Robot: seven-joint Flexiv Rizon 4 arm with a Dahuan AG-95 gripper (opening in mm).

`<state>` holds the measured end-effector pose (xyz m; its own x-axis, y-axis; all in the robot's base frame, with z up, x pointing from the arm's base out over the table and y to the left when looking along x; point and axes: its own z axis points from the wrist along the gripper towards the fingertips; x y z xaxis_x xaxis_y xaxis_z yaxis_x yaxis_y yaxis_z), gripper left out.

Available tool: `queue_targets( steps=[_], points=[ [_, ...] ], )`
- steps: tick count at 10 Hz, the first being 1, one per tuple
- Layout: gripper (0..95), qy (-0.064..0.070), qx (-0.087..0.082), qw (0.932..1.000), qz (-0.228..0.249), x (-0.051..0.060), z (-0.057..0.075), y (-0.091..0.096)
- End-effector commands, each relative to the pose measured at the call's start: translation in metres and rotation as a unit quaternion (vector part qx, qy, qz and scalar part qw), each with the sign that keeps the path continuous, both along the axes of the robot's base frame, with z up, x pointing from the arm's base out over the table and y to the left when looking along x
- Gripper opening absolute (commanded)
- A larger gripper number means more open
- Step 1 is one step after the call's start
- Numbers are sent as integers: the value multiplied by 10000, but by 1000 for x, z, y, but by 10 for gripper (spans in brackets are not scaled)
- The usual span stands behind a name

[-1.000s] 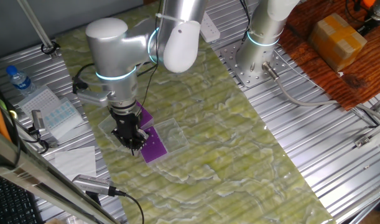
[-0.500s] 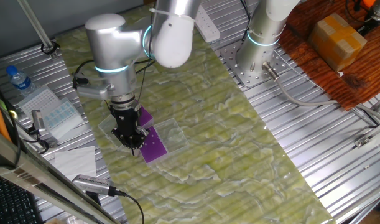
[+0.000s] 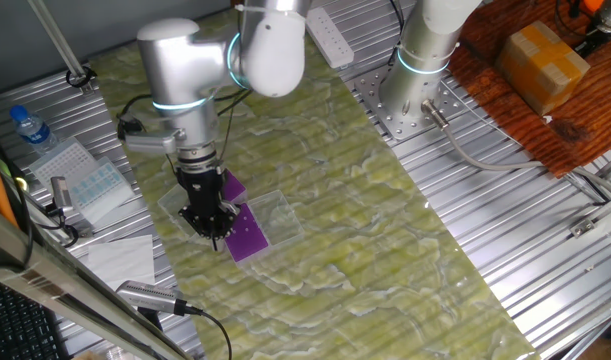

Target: Transfer all small pipette tips from one holder to another

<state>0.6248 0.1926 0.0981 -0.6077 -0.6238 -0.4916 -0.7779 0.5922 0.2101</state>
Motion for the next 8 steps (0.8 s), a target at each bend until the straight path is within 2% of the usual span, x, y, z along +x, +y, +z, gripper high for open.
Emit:
queue_targets(
  steps=[1, 4, 6, 8],
  points=[
    [0, -62, -324, 9994, 117, 0, 0, -1],
    [0, -112, -353, 9990, 230, 0, 1, -1],
    [0, -206, -414, 9976, 508, 0, 1, -2],
    [0, -215, -483, 9969, 580, -1, 1, -2]
  ],
)
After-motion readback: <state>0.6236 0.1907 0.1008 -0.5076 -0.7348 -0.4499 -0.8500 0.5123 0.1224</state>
